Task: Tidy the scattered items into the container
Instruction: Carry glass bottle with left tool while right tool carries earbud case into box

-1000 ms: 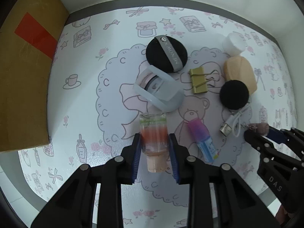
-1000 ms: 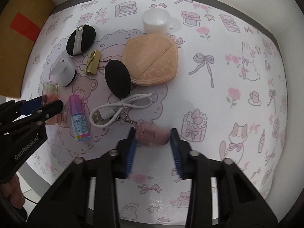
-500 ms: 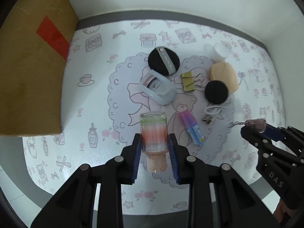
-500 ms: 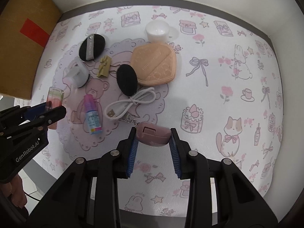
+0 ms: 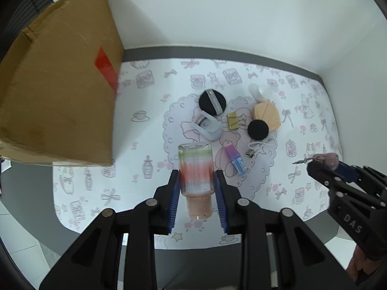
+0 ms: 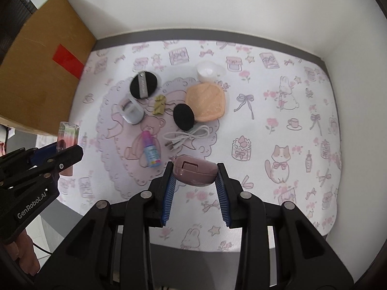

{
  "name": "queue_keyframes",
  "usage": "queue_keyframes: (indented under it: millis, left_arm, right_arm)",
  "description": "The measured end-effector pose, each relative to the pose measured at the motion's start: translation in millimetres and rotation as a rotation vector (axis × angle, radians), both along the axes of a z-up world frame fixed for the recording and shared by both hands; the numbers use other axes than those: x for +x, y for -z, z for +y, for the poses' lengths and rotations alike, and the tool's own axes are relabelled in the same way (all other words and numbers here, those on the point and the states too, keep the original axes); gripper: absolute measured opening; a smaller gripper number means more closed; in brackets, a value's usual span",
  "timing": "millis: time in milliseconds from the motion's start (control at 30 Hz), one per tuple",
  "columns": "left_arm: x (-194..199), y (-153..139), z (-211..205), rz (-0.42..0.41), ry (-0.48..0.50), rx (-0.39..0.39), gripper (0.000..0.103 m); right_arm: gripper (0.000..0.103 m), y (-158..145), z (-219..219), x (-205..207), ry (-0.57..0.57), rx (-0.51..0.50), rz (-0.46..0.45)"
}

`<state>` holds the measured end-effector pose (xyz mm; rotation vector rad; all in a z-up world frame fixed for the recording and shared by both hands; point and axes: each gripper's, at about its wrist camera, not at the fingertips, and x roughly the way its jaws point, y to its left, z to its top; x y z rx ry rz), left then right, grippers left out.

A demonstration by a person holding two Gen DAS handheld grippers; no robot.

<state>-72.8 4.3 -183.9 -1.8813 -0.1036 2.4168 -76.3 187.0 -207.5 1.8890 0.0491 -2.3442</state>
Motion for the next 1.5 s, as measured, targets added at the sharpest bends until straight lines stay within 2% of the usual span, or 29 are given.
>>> queue_keyframes:
  millis: [300,633,800,1000,1167,1500]
  left_arm:
    - [2.6,-49.9,-17.8,0.045,-0.01,0.016,0.028]
    - [-3.8,-97.1,-25.7,0.114,-0.01,0.047,0.028]
    - [-4.9,-108.6,-34.0,0.146,-0.014,0.06,0.028]
    - [-3.6,-116.7,-58.2,0.181,-0.079,0.081,0.028]
    - [-4.3,-121.6,-79.2,0.199,-0.112,0.064,0.028]
    - [-13.8,-135.5,-124.1,0.236,-0.189,0.063,0.028]
  right_arm:
    - [0.034,-57.8,-13.2,13.7,0.012,-0.02,0.063]
    - [0.034,-100.3,-28.9,15.1,0.007,-0.026,0.116]
    - [0.034,-118.5,-38.6,9.7,0.0,-0.034,0.141]
    - [0.034,-136.6,-56.7,1.8,-0.025,-0.042,0.159]
    - [0.034,-150.9,-71.1,-9.8,-0.029,-0.063,0.174]
    - [0.034,-171.0,-117.5,-28.6,-0.114,-0.072,0.215]
